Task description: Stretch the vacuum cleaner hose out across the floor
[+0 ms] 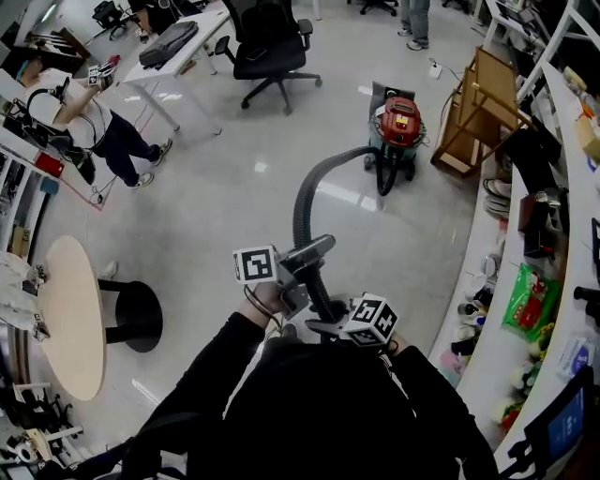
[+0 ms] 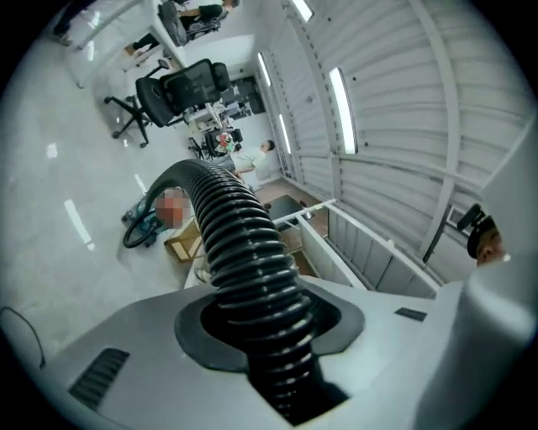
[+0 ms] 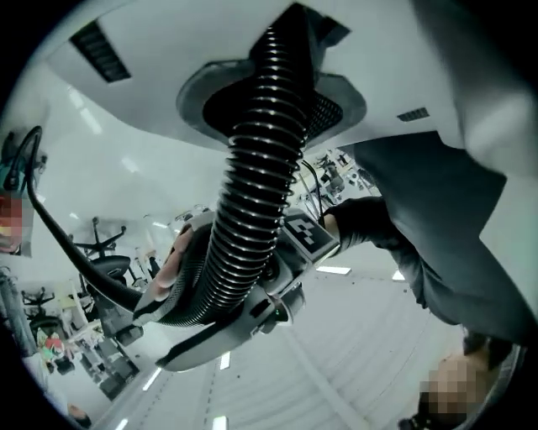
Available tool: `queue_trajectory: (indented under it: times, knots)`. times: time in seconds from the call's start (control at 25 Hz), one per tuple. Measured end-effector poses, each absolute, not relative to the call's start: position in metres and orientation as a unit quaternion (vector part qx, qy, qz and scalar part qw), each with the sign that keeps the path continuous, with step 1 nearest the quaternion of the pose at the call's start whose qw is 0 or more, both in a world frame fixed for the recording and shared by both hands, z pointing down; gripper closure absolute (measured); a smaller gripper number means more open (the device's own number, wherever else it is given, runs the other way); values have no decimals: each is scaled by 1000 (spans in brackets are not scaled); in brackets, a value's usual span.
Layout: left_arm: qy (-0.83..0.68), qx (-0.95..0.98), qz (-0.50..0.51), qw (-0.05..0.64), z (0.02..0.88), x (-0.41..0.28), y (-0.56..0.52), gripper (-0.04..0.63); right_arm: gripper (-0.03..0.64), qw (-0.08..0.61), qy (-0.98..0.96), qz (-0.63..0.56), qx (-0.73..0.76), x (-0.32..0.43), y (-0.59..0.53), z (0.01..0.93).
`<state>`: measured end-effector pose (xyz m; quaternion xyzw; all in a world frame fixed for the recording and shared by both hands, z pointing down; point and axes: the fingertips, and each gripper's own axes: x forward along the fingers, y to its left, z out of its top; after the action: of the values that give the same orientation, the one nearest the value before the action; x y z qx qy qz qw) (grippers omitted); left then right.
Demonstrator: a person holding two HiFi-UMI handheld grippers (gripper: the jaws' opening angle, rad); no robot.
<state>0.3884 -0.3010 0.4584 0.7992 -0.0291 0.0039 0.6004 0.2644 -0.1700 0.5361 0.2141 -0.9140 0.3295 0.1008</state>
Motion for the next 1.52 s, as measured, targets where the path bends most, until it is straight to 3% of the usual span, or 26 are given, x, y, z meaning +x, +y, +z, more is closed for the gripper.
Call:
queue_trajectory:
  times: [0.44,0.76,0.96,1.12,1.16,1.36,1.52]
  knots:
    - [-57,725,-103,679,512,177,-303,446,469,241,-892,364,118,97,-139,576]
    - [-71,669,-119,731,562,78,-305,445,469,244,-862,420,143,-4,-134,599]
    - [-56,710,-81,698,569,94,-320,421,469,238,-846,447,164,-2,-155,605]
    - [-1,779,-12,627,548,120,-329,245,472,146,-849,475,180,9,-191,582]
    - [7,786,-3,618,545,120,-329,227,472,131,-851,477,178,11,-196,577]
    - [-22,761,-33,647,546,73,-331,221,472,113,-823,508,228,62,-234,601]
    - [-48,819,86,565,589,61,-280,222,474,108,-815,511,252,112,-282,622]
